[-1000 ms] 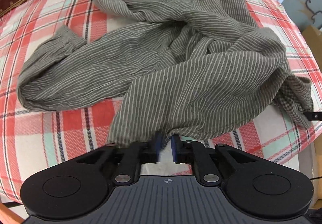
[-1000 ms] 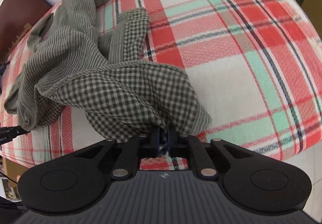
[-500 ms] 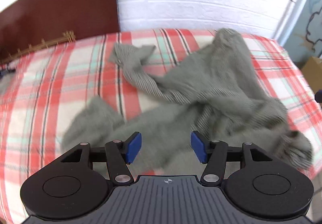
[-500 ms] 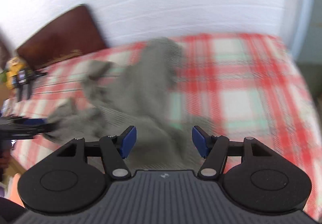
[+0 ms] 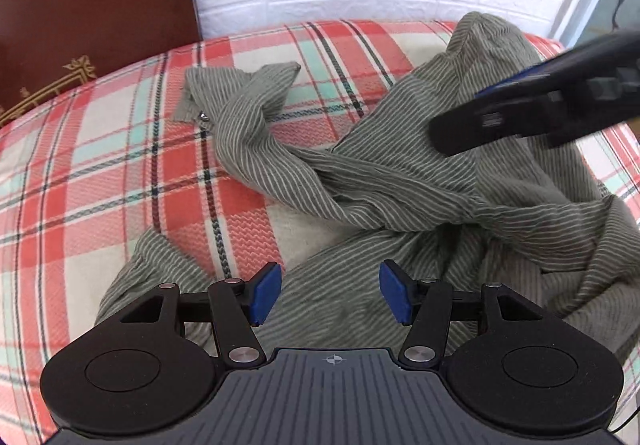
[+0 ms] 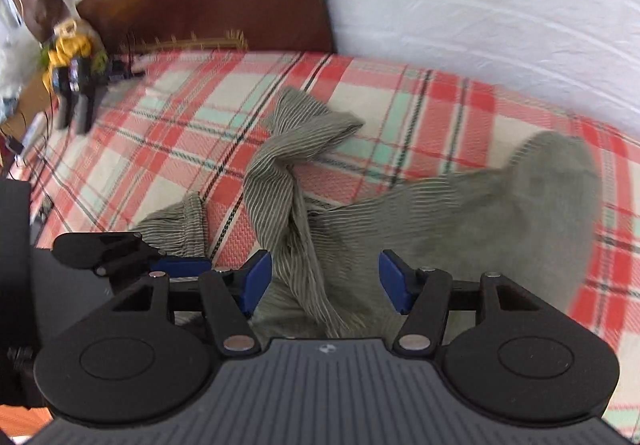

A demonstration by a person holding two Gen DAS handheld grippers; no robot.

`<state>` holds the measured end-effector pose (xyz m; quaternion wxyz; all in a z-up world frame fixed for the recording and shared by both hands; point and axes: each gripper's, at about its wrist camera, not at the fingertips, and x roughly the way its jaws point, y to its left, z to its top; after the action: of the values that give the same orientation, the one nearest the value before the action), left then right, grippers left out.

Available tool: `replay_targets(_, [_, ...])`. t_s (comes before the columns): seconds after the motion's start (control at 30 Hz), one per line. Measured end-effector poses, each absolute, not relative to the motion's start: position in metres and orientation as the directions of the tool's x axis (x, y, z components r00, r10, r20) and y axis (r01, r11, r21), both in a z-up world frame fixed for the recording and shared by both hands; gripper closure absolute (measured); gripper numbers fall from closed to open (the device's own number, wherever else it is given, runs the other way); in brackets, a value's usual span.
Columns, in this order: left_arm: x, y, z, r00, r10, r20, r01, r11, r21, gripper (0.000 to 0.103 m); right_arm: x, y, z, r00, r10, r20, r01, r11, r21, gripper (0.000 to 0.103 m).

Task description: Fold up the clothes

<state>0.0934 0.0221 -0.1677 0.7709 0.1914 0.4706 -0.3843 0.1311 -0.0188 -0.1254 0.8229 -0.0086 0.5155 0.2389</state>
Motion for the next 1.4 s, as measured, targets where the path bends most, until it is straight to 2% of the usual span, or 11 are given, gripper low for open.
replay_targets(0.37, [0.108, 0.017, -0.192, 0.191, -0.402, -0.896, 0.783, 0.613, -0.108, 0.036, 0.162, 0.053, -0.181, 0.232, 0.277, -0.932, -0.460, 0.876, 0.146, 0.040])
replay_targets(0.4, [0.109, 0.017, -0.194, 0.183, -0.399, -0.899, 0.780, 0.615, -0.115, 0.041, 0.162, 0.055, -0.185, 0.219, 0.269, -0.938, -0.460, 0.876, 0.144, 0.061])
replay_targets(0.43, [0.111, 0.016, -0.197, 0.176, -0.395, -0.902, 0.777, 0.618, -0.120, 0.068, 0.163, 0.055, -0.187, 0.203, 0.267, -0.942, -0.458, 0.876, 0.150, 0.093])
replay_targets(0.47, [0.111, 0.016, -0.198, 0.172, -0.390, -0.905, 0.773, 0.623, -0.121, 0.078, 0.162, 0.055, -0.187, 0.199, 0.271, -0.942, -0.455, 0.877, 0.156, 0.098])
replay_targets(0.53, [0.112, 0.016, -0.199, 0.175, -0.386, -0.906, 0.768, 0.629, -0.120, 0.099, 0.158, 0.050, -0.180, 0.213, 0.286, -0.934, -0.450, 0.877, 0.166, 0.099])
replay_targets(0.6, [0.112, 0.018, -0.197, 0.180, -0.392, -0.902, 0.756, 0.642, -0.128, 0.102, 0.154, 0.045, -0.167, 0.249, 0.303, -0.920, -0.448, 0.878, 0.168, 0.099])
replay_targets(0.83, [0.118, 0.042, -0.169, 0.234, -0.453, -0.860, 0.637, 0.739, -0.216, 0.103, 0.123, -0.039, -0.080, 0.488, 0.371, -0.790, -0.319, 0.918, 0.234, 0.099])
replay_targets(1.03, [0.114, 0.059, -0.150, 0.300, -0.460, -0.836, 0.548, 0.800, -0.244, 0.103, 0.073, -0.143, -0.029, 0.680, 0.260, -0.685, -0.123, 0.962, 0.243, 0.099])
replay_targets(1.33, [0.092, 0.048, -0.136, 0.382, -0.391, -0.837, 0.529, 0.835, -0.148, 0.103, -0.015, -0.299, -0.039, 0.748, -0.020, -0.664, 0.266, 0.925, 0.272, 0.099])
replay_targets(1.4, [0.089, 0.048, -0.135, 0.394, -0.376, -0.839, 0.530, 0.839, -0.127, 0.103, -0.031, -0.327, -0.052, 0.723, -0.078, -0.686, 0.344, 0.902, 0.260, 0.099])
